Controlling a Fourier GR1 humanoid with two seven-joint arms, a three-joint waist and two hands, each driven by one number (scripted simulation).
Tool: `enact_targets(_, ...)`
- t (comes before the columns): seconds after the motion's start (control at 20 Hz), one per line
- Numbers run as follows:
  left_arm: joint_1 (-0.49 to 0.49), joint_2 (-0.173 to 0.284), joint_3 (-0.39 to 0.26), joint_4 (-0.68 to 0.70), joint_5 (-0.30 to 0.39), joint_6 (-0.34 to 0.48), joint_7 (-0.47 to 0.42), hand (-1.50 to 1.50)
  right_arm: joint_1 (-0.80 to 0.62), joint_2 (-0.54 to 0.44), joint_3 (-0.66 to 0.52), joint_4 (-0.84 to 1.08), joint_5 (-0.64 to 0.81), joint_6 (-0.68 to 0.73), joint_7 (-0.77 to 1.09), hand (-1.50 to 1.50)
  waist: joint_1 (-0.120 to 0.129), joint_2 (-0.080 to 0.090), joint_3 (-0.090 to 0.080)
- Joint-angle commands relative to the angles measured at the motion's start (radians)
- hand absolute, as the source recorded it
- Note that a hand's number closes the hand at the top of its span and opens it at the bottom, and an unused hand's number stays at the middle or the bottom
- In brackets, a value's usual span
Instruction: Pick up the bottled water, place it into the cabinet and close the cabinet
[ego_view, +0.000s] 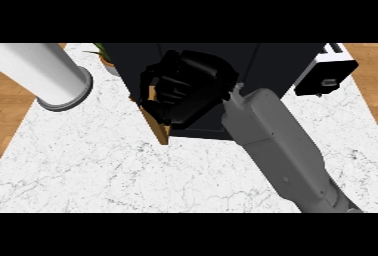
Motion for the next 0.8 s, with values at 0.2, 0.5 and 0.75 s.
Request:
enact_targets(0.2,-0.033,-0.025,0.023,0.017,-0.010,-0.057,0.025,-1.50,-0.120,-0.043,-0.136,0.147,0.111,-0.010,-0.149,-1.50,0.002,0.015,0.007)
enact_targets(0.5,-0.063,-0.014,0.040,0.017,-0.004,-0.064,0.052,-1.50,-0.210,-0.018,-0.152,0.167,0.183,-0.114,-0.186,-1.50,0.004,0.015,0.006)
enact_targets(0.75,-0.045,-0.059,0.007,-0.007,-0.047,-0.080,0.053,-1.50,-0.219,-0.052,-0.176,0.159,0.193,-0.136,-0.182,-1.50,0.012,0.011,0.006)
